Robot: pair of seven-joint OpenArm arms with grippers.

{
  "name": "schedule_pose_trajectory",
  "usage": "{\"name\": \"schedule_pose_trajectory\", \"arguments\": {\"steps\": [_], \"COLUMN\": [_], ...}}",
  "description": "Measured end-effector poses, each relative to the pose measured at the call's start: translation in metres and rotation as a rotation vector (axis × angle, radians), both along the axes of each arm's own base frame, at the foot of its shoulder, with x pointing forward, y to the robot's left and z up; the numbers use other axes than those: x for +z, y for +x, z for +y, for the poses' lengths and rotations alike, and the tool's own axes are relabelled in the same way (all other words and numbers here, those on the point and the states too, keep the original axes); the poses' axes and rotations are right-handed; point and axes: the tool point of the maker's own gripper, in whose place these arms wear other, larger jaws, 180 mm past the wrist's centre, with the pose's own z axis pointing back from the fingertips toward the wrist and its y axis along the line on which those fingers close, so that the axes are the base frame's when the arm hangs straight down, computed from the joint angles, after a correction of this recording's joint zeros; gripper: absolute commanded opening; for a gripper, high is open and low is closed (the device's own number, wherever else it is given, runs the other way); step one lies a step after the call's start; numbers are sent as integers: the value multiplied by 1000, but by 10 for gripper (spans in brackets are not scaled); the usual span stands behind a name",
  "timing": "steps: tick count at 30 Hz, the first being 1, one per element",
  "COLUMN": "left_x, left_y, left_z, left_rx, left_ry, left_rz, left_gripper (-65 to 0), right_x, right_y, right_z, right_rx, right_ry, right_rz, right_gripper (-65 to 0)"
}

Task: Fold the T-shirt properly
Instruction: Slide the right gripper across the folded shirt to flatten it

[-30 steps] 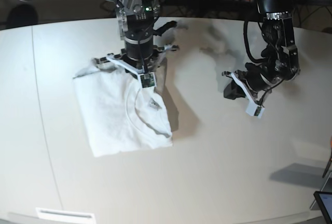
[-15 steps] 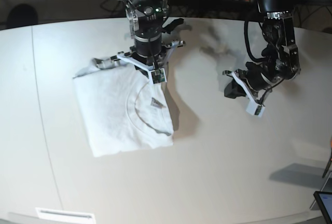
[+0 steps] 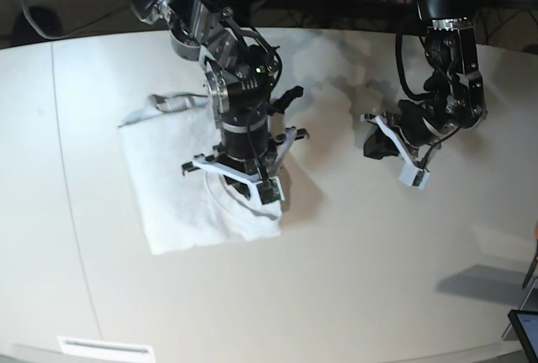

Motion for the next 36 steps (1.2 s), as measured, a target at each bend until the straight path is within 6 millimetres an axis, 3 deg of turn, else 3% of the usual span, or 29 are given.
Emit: {"name": "schedule_pose_trajectory", "arguments": {"steps": [12,18,25,28,31,33,36], "left_x": [0,-1,-1,-1,-2,-1,4], "left_y": [0,0,0,-1,-1,-2,-9], "left_z": [1,2,2,1,-2,-3,-8], "left_rx": [0,0,0,0,-10,-13,-31], "left_ry": [6,8,10,10,8,10,17], "left_rz": [1,2,3,3,5,3,-14], "left_gripper": [-650,-650,-650,-650,-650,-650,-650], "right_x": [-12,-65,-87,-75,-34,-7,10], "right_y": [52,51,47,42,49,57,67], "right_z": [6,7,12,16,10,-6,-49], "right_rx": [44,49,94,65,35,-13,-182], "right_ry": [-134,-104,-158,-102,-30,2,53], "right_rz": [-45,132,134,129,17,-52,-66], "right_gripper": [-602,-602,-602,-602,-602,-602,-602]}}
